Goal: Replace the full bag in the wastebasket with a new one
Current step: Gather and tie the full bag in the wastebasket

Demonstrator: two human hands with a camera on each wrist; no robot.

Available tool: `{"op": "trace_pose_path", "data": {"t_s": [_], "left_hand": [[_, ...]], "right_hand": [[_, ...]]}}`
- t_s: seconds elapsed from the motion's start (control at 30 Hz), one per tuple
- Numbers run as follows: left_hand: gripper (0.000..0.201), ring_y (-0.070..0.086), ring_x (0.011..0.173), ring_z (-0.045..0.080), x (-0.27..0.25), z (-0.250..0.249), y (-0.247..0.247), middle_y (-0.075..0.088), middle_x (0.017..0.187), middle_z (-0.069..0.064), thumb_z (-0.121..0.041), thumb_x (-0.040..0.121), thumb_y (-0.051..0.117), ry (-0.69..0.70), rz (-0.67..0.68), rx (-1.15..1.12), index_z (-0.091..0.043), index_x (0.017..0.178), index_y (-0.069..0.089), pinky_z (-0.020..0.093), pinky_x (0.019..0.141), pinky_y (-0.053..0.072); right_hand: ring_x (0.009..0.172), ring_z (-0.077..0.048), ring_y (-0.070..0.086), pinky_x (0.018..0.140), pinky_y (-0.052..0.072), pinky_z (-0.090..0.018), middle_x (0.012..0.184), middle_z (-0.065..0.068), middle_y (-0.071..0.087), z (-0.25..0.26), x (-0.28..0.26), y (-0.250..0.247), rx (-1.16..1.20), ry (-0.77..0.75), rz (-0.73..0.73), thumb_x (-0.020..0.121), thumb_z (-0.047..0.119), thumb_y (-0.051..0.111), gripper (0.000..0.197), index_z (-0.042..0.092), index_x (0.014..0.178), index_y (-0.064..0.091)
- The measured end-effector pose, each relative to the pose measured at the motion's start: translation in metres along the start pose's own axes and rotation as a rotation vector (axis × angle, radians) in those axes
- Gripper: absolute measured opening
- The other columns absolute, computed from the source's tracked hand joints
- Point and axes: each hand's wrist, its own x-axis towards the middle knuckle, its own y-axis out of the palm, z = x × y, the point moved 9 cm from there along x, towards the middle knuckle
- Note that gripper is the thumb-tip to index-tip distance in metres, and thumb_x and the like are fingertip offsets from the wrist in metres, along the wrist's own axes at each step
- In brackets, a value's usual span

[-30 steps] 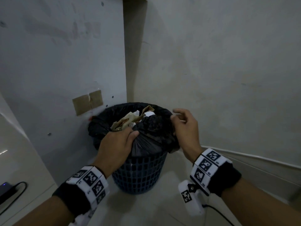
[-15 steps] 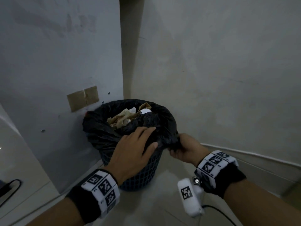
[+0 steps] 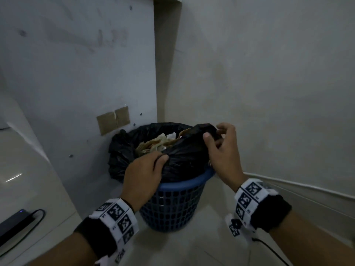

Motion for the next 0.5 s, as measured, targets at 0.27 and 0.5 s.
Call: {"op": "trace_pose_path", "data": {"t_s": [0.27, 0.5], "left_hand": [[0.045, 0.057, 0.109, 0.023, 0.004, -0.002, -0.022, 0.057, 0.129, 0.008, -0.015, 0.093, 0.037, 0.037, -0.140, 0.023, -0.012, 0.135, 0.052, 0.038, 0.094, 0.048], [0.051, 0.050, 0.122, 0.007, -0.008, -0.050, 0.009, 0.052, 0.137, -0.007, -0.046, 0.099, 0.025, 0.113, 0.086, -0.005, -0.023, 0.138, 0.047, 0.029, 0.100, 0.045]], "right_hand": [[0.077, -0.020, 0.052, 0.081, 0.034, -0.038, 0.077, 0.009, 0.059, 0.004, -0.055, 0.043, -0.604, -0.346, 0.223, 0.102, 0.043, 0.015, 0.052, 0.026, 0.082, 0.059], [0.059, -0.013, 0.045, 0.058, 0.037, -0.033, 0.062, 0.006, 0.051, 0.024, -0.066, 0.043, -0.306, -0.411, 0.245, 0.100, 0.035, 0.034, 0.035, 0.022, 0.071, 0.046]]}}
